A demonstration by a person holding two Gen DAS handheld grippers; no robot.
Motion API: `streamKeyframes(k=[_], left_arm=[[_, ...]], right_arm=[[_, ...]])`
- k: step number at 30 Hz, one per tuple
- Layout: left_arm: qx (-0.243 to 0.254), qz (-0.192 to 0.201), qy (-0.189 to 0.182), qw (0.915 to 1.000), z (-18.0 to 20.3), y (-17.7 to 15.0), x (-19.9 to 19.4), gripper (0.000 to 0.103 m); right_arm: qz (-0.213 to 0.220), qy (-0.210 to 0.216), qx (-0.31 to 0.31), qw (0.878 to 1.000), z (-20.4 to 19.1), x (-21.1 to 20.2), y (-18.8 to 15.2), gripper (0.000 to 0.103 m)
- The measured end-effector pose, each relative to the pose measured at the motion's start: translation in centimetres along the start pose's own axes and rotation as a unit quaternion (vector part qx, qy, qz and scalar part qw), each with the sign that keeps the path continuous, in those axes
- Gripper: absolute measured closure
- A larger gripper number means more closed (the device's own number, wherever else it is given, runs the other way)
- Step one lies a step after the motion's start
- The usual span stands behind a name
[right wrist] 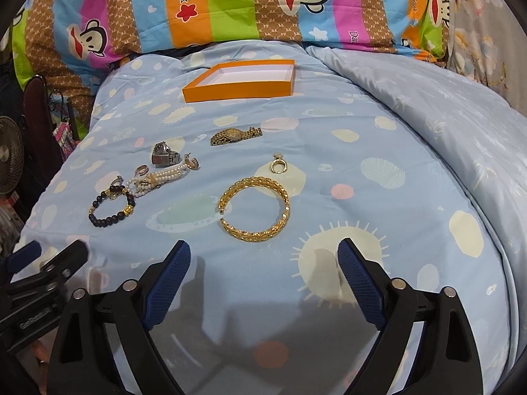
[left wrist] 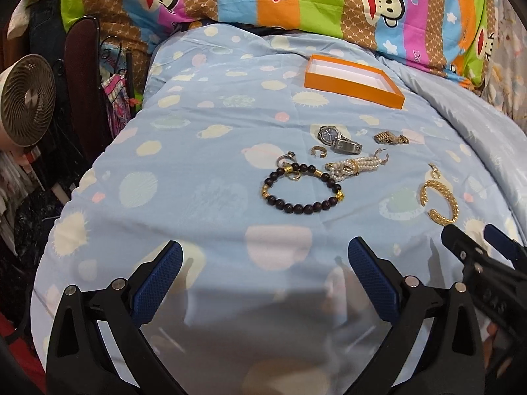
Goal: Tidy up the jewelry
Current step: 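Grasp the black bead bracelet with the left tool while the right tool grasps the gold bangle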
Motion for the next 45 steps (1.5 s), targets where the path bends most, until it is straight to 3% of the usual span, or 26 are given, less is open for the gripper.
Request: streamKeyframes(k=[7, 14, 19, 30, 33, 36, 42, 45], left_arm=[[-0.032, 0.012, -0.014, 0.9993, -1.6, 0.3, -3.3, 0.005], [-0.025, -0.017, -0.019, 0.9994, -0.5, 1.9, -0.6, 0.005], [-0.015, -0.039, -0.020, 0.9989, 0.3, 3.0, 2.0, 0.005], [0.011, -0.078, -0.027, 0.9965, 1.9, 3.6, 6.6, 0.005], [0.018, -0.073, -0.018, 0.9970, 2.1, 3.5, 7.0, 0.006], [0.017, -0.067, -0.019, 0.9974, 2.2, 3.7, 6.9, 0.012], [0.016, -0.049, -0.027, 0.9983, 2.3, 3.9, 6.2, 0.039], [0.014, -0.043, -0.046, 0.9979, 2.4, 3.9, 5.8, 0.067]], right_arm=[[-0.024, 0.007, 0.003, 1.000, -0.1, 1.1, 0.3, 0.034], [-0.042, -0.003, -0.011, 0.999, -0.8, 3.0, 1.6, 0.036], [-0.042, -0.020, -0.021, 0.999, -1.0, 3.4, 2.0, 0.053], [-0.029, 0.004, 0.005, 1.000, -0.4, 3.2, 2.1, 0.053], [-0.028, 0.006, 0.007, 1.000, -0.4, 3.2, 2.1, 0.053], [-0.027, 0.005, 0.007, 1.000, -0.3, 3.2, 2.0, 0.053], [-0.026, 0.008, 0.009, 1.000, -0.3, 3.2, 2.1, 0.053], [-0.024, 0.011, 0.012, 1.000, -0.2, 3.1, 2.1, 0.053]])
Point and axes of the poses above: each gripper's, at about its wrist camera, not at the fingertips, and x roughly the way its jaws point, z to its right, y to its top, the point moved 6 cm from there along x, roughly the way its jaws point, and after that the axes turned 2 degrees about -z, right-handed, at the moved point
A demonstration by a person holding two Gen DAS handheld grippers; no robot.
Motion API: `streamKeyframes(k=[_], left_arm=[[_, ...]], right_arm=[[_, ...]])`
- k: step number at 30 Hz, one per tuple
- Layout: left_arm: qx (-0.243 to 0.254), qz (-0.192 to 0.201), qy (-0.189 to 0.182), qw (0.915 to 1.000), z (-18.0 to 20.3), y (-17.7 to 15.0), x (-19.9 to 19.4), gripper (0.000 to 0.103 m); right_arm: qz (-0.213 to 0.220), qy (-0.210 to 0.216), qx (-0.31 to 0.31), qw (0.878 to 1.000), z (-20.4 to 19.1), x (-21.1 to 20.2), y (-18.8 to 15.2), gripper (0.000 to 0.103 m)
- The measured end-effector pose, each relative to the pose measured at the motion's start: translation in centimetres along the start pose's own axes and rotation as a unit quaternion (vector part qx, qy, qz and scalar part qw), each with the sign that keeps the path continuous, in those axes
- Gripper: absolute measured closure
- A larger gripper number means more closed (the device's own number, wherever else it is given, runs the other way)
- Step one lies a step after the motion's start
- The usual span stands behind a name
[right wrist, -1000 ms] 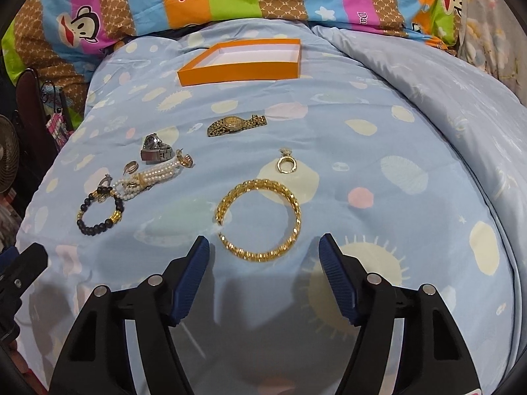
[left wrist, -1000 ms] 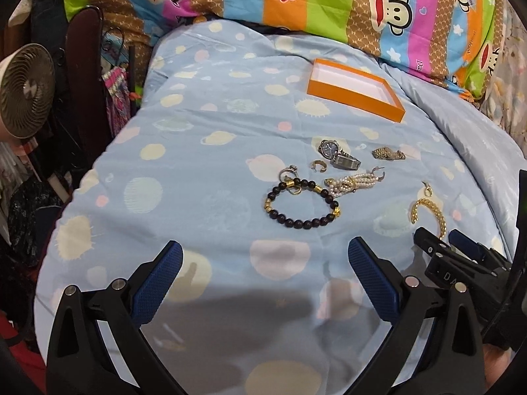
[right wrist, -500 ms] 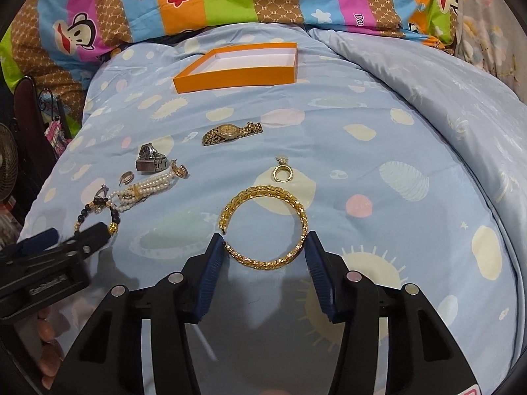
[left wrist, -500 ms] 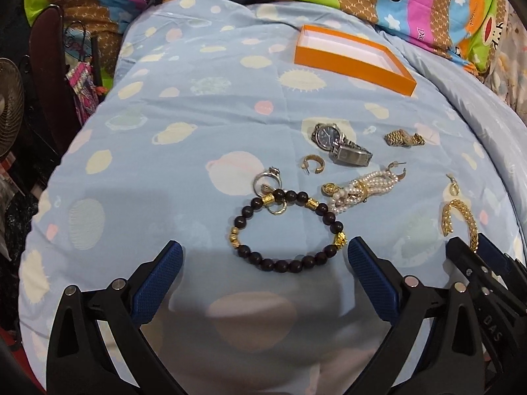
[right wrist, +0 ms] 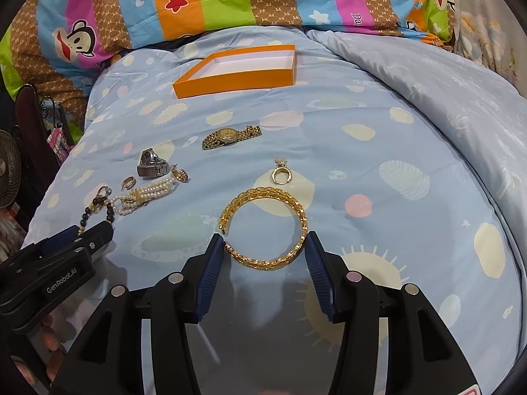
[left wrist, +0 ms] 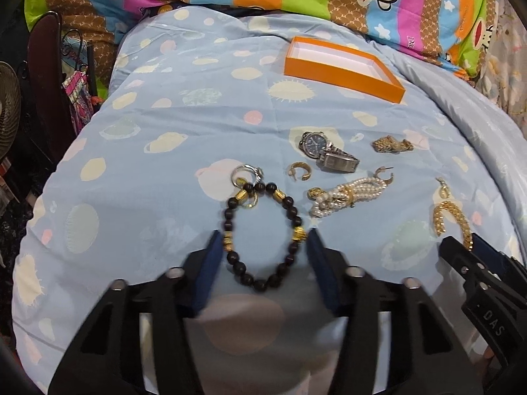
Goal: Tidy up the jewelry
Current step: 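Grasp the black bead bracelet with the left tool while the right tool grasps the gold bangle, then carry both bracelets into the orange box and open both tools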
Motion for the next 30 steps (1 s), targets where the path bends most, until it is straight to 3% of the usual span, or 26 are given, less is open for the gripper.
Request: streamKeyframes(k=[2, 5, 20, 30], left_arm=[[-0.005, -0.001, -0.028, 0.9996, 0.1, -0.1, -0.3, 0.086], [-0.010, -0.004, -0.064, 0.9979, 0.4, -0.2, -0.5, 0.096], [0.007, 0.046, -0.094, 0.9944, 0.2, 0.4, -5.8, 0.096], [0.040, 0.110, -0.083, 0.9896, 1.1, 5.2, -10.9, 0.096]], right_arm=[[0.001, 0.001, 0.000, 1.000, 0.0, 0.0, 0.0, 0.053], [0.002, 0.001, 0.000, 1.000, 0.0, -0.1, -0.1, 0.053], [0.023, 0.016, 0.003, 1.000, -0.3, -2.4, 0.2, 0.054], [0.068, 0.041, -0.006, 0.997, -0.8, -6.9, 5.3, 0.055]])
Point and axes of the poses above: each gripper's, at about its wrist camera, not at the fingertips, and x roughly the way its jaws point, z to its right, y to its top, the point moved 6 cm from there along x, roughly the way its jaws point, and after that the axes turned 2 degrees about -z, right-handed, at the moved point
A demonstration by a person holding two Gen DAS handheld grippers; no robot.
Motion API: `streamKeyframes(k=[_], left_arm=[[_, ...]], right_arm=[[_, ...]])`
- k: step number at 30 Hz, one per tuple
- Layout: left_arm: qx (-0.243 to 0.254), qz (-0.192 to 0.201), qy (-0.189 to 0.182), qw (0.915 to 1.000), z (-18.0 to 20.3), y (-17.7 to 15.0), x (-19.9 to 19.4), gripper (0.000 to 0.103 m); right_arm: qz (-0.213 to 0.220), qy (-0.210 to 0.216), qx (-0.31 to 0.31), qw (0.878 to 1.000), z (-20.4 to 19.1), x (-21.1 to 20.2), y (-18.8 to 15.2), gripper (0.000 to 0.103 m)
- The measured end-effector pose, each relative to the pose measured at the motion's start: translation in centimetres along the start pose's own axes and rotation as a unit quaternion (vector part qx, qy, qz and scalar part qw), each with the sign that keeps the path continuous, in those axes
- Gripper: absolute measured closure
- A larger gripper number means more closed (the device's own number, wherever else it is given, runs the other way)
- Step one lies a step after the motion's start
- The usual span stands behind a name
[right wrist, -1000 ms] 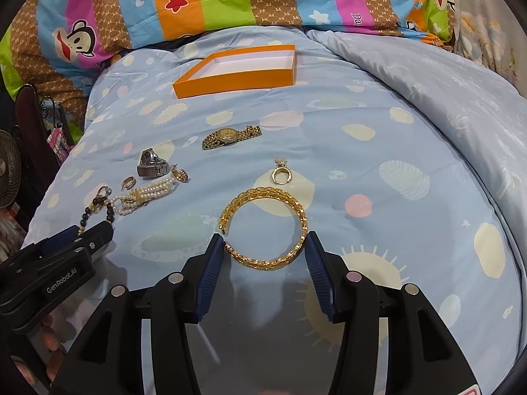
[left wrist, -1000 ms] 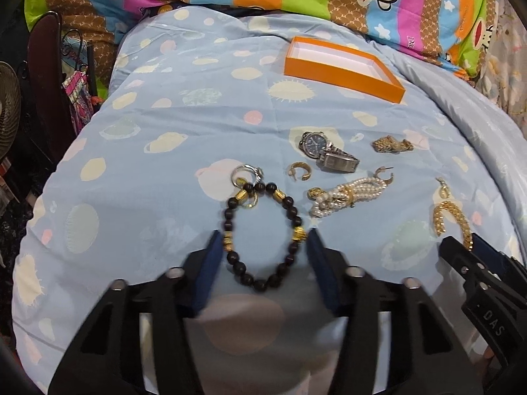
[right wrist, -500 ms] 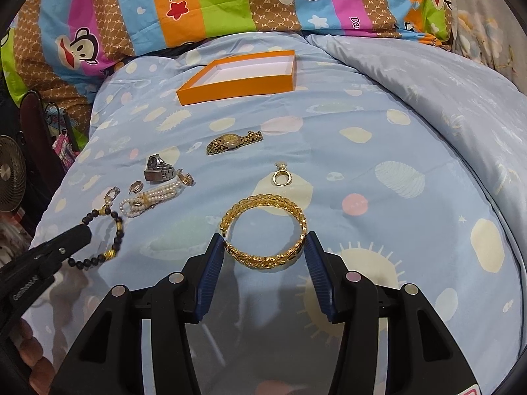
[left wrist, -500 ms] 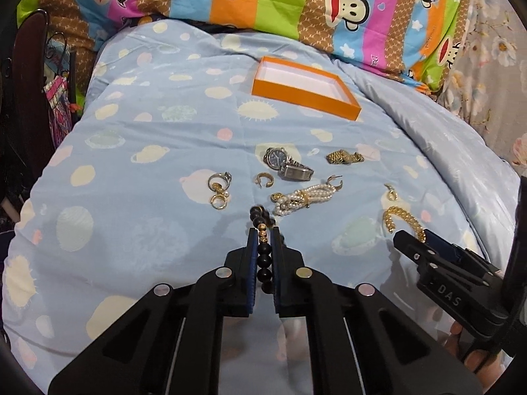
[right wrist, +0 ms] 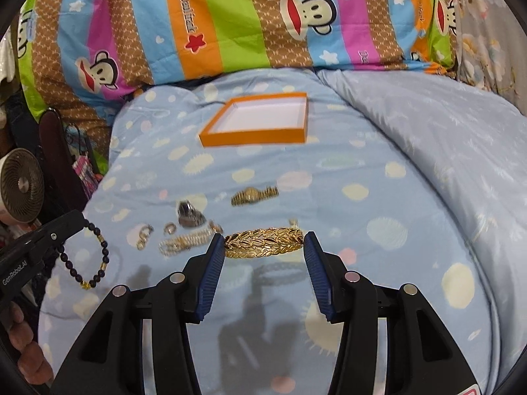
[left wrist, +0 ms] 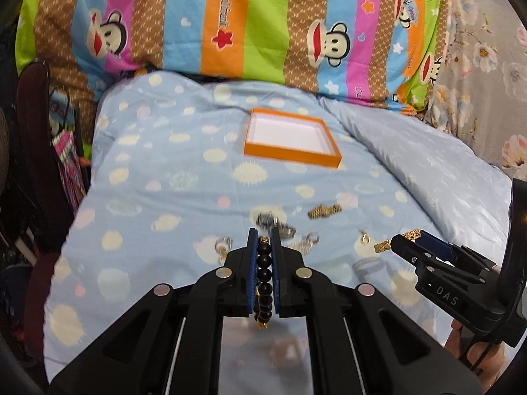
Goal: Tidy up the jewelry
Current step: 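Carry both bracelets into the orange box and open both tools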
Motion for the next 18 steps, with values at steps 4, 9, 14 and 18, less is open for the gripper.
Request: streamKeyframes(k=[4, 9, 14, 18], left_arm=[[0.015, 0.024, -0.007, 0.9996, 0.8, 4.3, -0.3, 0.096], [0.030, 0.052, 0.006, 0.9982, 1.5, 9.7, 1.5, 0.096], [0.039, 0.048, 0.012, 0.9980, 1.8, 14.0, 6.7, 0.096], [0.048, 0.042, 0.020, 0.9978, 2.0, 16.4, 11.4, 0.096]], right_arm=[[0.013, 0.011, 0.001, 1.000, 0.0, 0.0, 3.7, 0.055], [0.026, 0.007, -0.003, 1.000, 0.0, 2.3, 8.8, 0.055], [0.033, -0.002, -0.009, 0.999, 0.1, 6.6, 13.7, 0.054], [0.046, -0.013, -0.010, 0.999, 0.5, 10.3, 16.9, 0.054]])
Point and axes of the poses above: each gripper's, at about its wrist camera, not at the fingertips, and x roughly the way its jaws point, z to its right, y to its top, the point moved 6 cm from there along x, roughly the way its jaws point, and after that the axes turned 2 degrees about -z, right-handed, at the moved point
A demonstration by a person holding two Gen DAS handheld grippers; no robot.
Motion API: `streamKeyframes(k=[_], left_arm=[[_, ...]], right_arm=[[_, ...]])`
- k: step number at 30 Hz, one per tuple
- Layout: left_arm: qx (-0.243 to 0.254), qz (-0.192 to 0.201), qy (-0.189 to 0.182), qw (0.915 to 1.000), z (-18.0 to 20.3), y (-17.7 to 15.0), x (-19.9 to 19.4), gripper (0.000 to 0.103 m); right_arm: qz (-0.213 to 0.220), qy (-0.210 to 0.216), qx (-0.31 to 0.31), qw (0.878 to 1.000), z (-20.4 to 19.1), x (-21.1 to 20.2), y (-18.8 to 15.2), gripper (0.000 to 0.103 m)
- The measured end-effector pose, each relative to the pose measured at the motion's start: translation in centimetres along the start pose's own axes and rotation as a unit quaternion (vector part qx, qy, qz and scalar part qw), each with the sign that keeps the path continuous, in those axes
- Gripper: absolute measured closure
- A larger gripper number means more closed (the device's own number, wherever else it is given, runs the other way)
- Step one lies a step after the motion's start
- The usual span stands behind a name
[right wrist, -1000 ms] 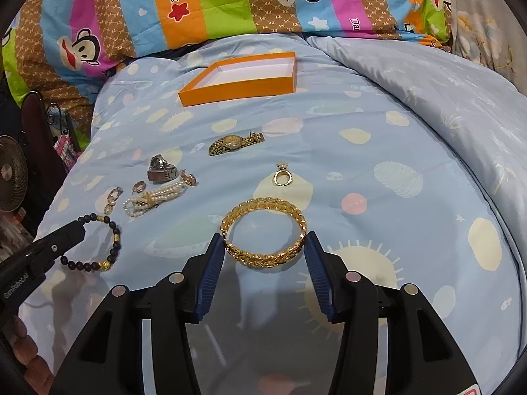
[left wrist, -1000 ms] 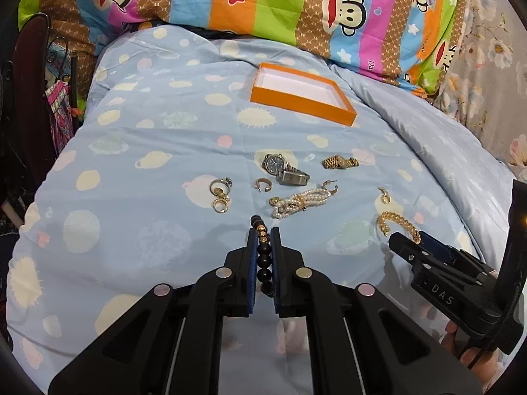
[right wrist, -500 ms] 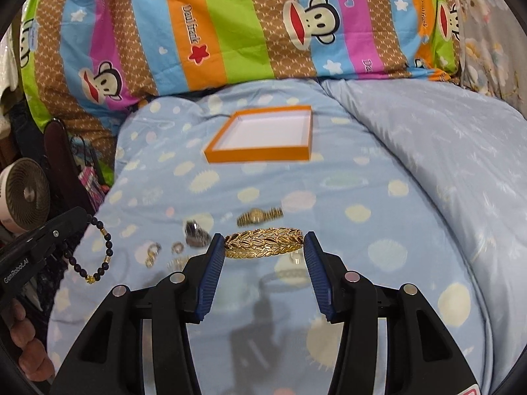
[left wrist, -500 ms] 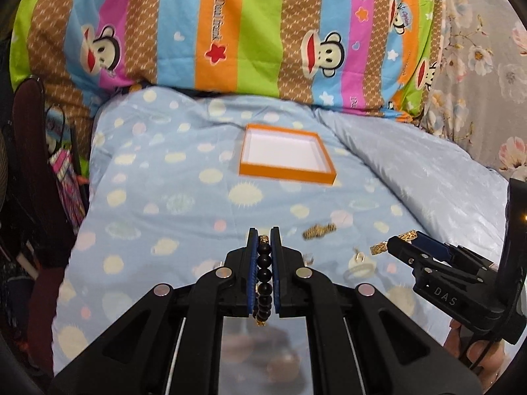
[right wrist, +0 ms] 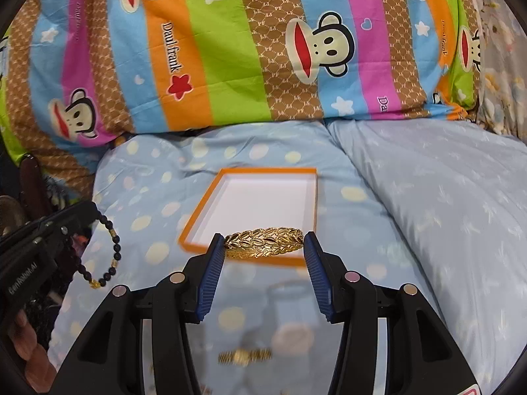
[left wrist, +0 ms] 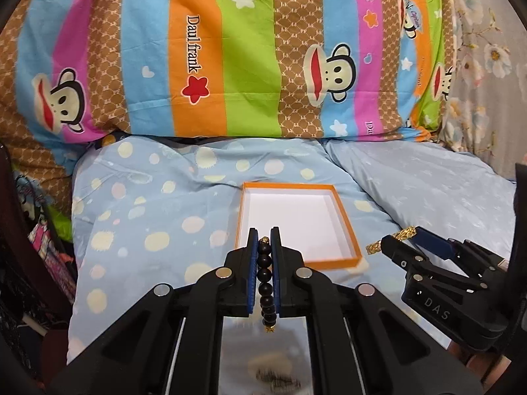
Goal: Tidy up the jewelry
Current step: 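Carry both bracelets into the orange box and open both tools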
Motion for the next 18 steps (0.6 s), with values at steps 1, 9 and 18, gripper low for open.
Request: streamKeyframes(k=[1, 9, 18], left_arm=[[-0.002, -0.007, -0.004, 1.0000, -0.1, 0.5, 1.7, 0.096], [-0.071, -0.060, -0.038, 0.9949, -2.0, 0.7, 12.1, 0.096], [-0.074, -0.049, -0.064, 0.9940, -2.6, -1.2, 16.4, 0.096]], right_arm=[[0.001, 0.000, 0.002, 1.000, 0.2, 1.0, 0.6, 0.054], [-0.027, 0.019, 0.031, 0.999, 1.6, 9.4, 1.2, 0.054], [-0.054, 0.036, 0.050, 0.997, 2.1, 13.0, -0.8, 0.051]])
Point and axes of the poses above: each gripper's, at about its wrist camera, not at the fingertips, and x roughly the way its jaws point, z to its right, y to its top, the point moved 6 cm from there along x, roughly the way its jaws point, and after that the axes turned 2 degrees about -z, right-handed, at the moved point
